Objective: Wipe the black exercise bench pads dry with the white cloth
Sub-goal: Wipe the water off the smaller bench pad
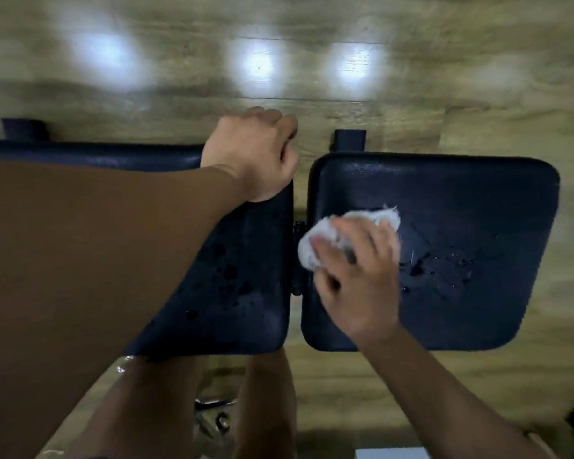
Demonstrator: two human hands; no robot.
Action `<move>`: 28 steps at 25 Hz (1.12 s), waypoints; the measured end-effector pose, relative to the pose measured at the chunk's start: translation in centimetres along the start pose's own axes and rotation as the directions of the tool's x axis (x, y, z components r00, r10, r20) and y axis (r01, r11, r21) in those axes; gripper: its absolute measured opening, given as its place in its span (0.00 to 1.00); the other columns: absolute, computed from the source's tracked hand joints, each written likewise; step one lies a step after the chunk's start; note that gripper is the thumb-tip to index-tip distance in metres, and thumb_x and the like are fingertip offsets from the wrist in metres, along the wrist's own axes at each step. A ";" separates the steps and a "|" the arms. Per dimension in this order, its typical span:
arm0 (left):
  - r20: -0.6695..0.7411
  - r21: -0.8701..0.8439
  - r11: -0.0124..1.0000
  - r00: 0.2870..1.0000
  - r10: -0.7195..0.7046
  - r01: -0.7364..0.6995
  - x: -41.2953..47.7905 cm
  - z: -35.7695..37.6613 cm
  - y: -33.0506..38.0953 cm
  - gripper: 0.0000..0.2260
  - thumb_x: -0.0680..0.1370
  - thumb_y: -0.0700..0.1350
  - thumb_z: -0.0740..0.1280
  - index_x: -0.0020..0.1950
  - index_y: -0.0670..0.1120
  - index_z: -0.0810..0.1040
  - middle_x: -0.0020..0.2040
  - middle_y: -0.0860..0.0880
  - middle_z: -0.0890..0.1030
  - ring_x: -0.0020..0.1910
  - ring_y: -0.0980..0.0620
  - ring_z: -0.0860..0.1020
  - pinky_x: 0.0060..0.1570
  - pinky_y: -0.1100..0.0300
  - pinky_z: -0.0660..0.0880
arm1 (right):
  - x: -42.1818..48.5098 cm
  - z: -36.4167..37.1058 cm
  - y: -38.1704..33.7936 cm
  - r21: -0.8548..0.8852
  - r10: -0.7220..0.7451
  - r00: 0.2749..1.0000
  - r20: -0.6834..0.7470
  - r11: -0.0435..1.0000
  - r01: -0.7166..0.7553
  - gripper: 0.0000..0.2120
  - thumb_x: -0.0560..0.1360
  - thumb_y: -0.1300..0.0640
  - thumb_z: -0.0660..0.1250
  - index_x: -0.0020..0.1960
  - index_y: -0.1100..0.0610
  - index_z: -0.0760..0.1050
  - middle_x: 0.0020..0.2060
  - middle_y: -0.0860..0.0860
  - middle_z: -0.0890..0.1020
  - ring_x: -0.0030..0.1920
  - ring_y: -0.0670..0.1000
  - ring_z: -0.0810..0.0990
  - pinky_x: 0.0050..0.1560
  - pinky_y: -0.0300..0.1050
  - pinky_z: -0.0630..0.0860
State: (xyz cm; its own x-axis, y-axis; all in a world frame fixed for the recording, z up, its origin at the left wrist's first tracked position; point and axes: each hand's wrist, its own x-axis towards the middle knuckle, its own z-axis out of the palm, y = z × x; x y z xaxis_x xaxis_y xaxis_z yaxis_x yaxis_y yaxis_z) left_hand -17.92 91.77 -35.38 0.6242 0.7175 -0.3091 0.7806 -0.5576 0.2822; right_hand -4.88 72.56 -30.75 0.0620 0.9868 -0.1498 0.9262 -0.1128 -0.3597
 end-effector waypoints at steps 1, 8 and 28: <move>-0.008 -0.012 1.000 1.000 0.000 0.000 0.0 0.0 0.1 0.14 0.77 0.50 0.56 0.55 0.45 0.75 0.49 0.45 0.80 0.45 0.42 0.76 0.41 0.52 0.70 | -0.9 0.0 -0.3 -0.030 -0.056 0.998 0.031 0.998 0.057 0.11 0.69 0.57 0.68 0.51 0.53 0.82 0.59 0.53 0.78 0.59 0.56 0.72 0.66 0.63 0.64; -0.019 -0.036 0.999 1.000 -0.002 0.001 0.1 0.1 0.2 0.14 0.77 0.50 0.56 0.56 0.45 0.75 0.50 0.46 0.80 0.49 0.44 0.76 0.42 0.55 0.64 | 10.1 1.4 -0.1 -0.109 0.175 0.973 -0.150 0.975 -0.192 0.11 0.71 0.50 0.65 0.51 0.47 0.81 0.56 0.51 0.78 0.56 0.55 0.68 0.55 0.55 0.64; 0.079 -0.057 0.998 0.997 0.015 -0.010 0.1 -0.4 0.1 0.17 0.76 0.51 0.53 0.54 0.45 0.77 0.47 0.45 0.82 0.45 0.41 0.77 0.39 0.54 0.68 | -4.5 1.0 -0.2 0.008 0.176 0.983 -0.055 0.984 -0.176 0.11 0.74 0.58 0.61 0.55 0.51 0.74 0.52 0.49 0.71 0.43 0.55 0.72 0.42 0.51 0.72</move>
State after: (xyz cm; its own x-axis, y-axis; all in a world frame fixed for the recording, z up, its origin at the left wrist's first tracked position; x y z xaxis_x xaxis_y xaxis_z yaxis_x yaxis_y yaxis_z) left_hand -17.76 91.96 -35.00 0.6359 0.6739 -0.3761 0.7714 -0.5402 0.3363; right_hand -5.69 68.07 -30.92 0.2446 0.9564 -0.1594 0.8978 -0.2855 -0.3354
